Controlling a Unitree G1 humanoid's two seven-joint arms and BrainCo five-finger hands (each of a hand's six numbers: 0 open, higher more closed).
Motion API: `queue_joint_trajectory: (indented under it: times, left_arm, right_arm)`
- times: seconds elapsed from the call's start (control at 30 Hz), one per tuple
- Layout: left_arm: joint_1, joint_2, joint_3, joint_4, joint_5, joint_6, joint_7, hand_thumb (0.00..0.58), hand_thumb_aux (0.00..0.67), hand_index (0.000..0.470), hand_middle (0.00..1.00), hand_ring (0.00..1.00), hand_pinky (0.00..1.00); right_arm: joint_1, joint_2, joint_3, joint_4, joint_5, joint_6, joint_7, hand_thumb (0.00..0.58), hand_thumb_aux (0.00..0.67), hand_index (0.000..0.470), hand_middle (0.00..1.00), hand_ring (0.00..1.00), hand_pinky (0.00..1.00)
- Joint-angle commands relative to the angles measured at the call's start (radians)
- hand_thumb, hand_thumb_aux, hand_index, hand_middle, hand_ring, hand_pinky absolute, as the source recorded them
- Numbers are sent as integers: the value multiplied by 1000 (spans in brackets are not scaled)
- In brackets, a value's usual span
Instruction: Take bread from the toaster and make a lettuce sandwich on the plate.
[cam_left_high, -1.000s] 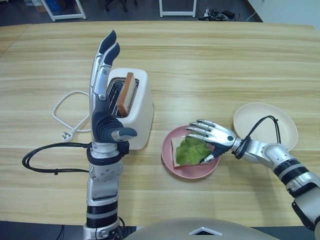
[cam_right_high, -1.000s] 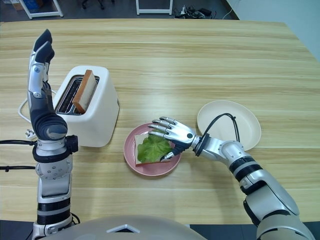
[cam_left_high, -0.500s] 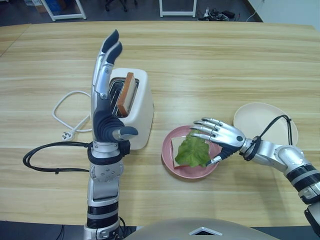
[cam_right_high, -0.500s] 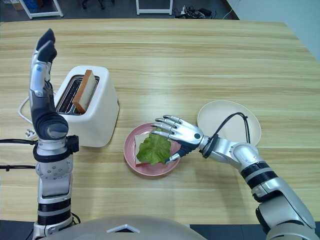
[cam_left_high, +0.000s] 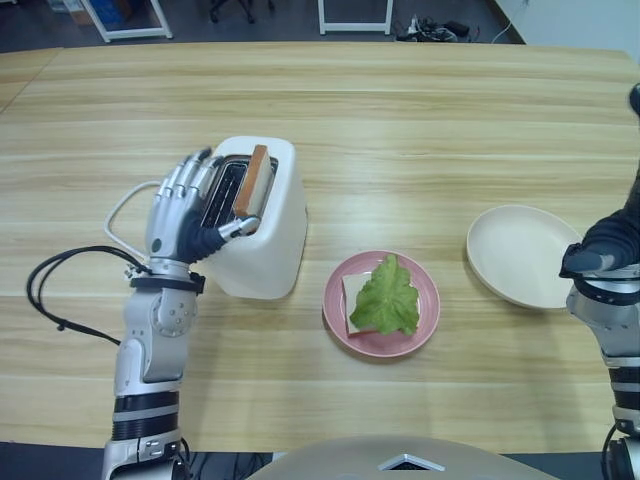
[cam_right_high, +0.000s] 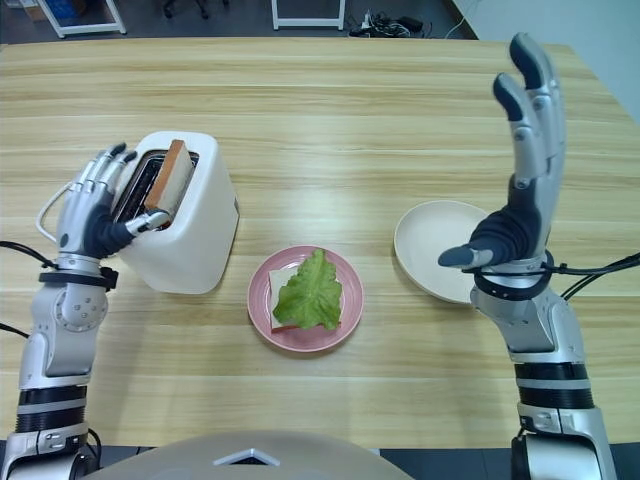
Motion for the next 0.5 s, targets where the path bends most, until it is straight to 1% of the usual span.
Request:
queue_joint_trajectory:
  times: [0.03,0.2,0.23,0.27,0.3,0.4,0.5]
  left_arm:
    - [44,36,-38,-15,17,26,-37,0,0,0,0,0,0]
    - [57,60,-77,-47,33,57,-66,0,0,0,0,0,0]
    - [51,63,-86,-41,38,67,-71,148,92,65,0,0,0]
    - [40,64,-94,-35,41,78,-73,441,342,240,0,0,0]
    - [30,67,-102,-30,55,91,-70,580,670,470,0,0,0]
    - [6,75,-128,-11,72,117,-72,580,670,470,0,0,0]
    - [-18,71,-153,19,38,128,-88,580,670,470,0,0,0]
  right_arm:
    - [6,49,-49,-40,-15,1,47,0,0,0,0,0,0]
    - [12,93,-87,-42,-68,-10,73,0,0,0,0,0,0]
    - [15,100,-93,-44,-76,-15,76,0,0,0,0,0,0]
    - [17,107,-97,-46,-84,-20,80,0,0,0,0,0,0]
    - [19,112,-102,-46,-91,-27,84,0,0,0,0,0,0]
    - [30,125,-112,-40,-114,-49,89,0,0,0,0,0,0]
    - [45,134,-121,-30,-142,-71,92,0,0,0,0,0,0]
